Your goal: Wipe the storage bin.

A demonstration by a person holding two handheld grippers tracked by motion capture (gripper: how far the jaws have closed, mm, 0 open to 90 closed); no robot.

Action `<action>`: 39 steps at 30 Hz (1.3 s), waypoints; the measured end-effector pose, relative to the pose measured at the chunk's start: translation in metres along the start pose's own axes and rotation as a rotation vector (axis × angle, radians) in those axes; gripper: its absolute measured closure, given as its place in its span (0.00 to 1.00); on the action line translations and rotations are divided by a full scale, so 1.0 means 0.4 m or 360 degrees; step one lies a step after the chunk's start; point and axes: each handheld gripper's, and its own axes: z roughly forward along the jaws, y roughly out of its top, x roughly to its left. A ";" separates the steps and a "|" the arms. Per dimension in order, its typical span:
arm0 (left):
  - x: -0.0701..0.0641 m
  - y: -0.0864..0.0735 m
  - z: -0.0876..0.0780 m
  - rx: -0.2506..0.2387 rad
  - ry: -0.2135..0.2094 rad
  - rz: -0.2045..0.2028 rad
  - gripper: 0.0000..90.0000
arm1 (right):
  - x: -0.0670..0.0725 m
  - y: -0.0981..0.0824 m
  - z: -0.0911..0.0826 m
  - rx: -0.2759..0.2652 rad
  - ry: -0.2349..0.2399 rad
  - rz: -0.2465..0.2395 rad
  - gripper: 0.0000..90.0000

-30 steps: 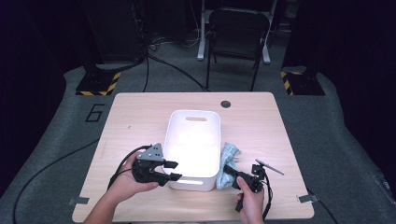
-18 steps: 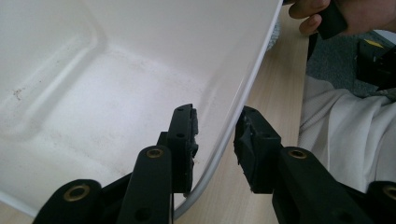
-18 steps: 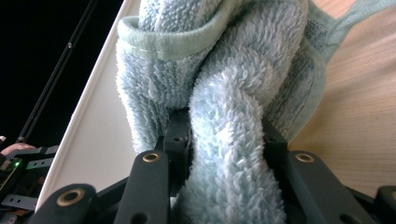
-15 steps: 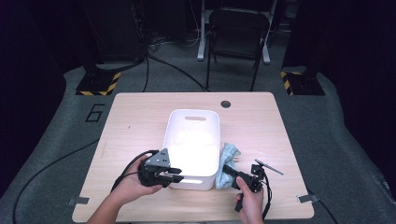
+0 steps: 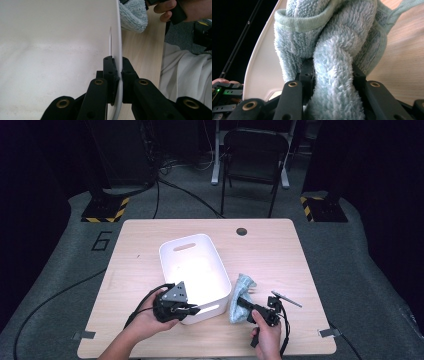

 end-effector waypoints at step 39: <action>-0.020 0.008 0.017 -0.0026 -0.0020 0.0009 0.96 | -0.060 -0.032 0.049 0.0147 -0.0245 0.0008 0.76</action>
